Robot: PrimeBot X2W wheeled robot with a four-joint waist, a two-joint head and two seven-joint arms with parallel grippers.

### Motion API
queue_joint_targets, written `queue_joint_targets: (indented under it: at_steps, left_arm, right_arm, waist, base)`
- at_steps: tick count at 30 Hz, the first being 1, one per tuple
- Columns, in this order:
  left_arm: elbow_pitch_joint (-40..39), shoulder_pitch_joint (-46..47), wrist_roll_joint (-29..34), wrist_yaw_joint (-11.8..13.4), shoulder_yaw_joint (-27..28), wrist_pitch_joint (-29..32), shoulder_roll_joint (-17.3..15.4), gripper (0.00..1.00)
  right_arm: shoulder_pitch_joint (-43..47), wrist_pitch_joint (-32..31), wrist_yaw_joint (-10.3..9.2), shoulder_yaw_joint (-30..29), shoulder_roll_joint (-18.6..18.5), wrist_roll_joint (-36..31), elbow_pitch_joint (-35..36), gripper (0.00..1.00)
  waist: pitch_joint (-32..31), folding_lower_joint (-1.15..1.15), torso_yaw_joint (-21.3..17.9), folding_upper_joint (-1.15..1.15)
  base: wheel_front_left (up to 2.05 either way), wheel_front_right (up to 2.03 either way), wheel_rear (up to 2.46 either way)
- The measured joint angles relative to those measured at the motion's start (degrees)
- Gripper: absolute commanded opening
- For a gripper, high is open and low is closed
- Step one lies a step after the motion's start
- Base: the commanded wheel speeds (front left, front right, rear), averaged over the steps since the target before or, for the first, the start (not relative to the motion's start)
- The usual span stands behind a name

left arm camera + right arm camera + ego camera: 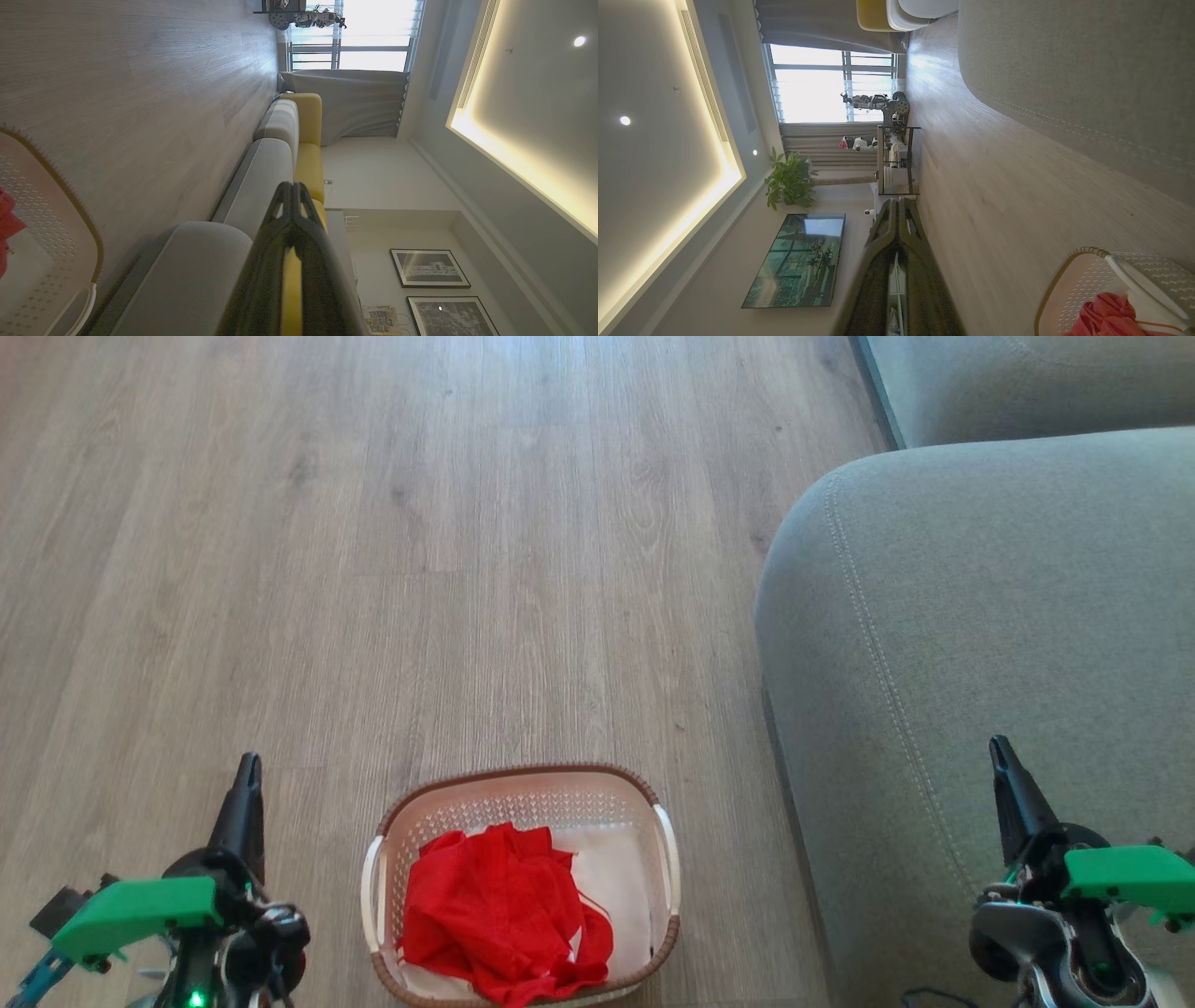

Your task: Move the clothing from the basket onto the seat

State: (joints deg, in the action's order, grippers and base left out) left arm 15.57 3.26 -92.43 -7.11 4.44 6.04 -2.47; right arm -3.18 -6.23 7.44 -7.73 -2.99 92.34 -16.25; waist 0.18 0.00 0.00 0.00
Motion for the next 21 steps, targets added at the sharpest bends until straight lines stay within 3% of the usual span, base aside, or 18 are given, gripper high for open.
queue_joint_targets:
  at_steps: [21]
  left_arm:
    - [0.0, 0.0, 0.0, 0.0, 0.0, 0.0, 0.0, 0.00]
  right_arm:
    - [0.0, 0.0, 0.00, 0.0, 0.0, 0.0, 0.0, 0.00]
  waist:
    - [0.0, 0.00, 0.0, 0.00]
  base:
    - [0.00, 0.00, 0.00]
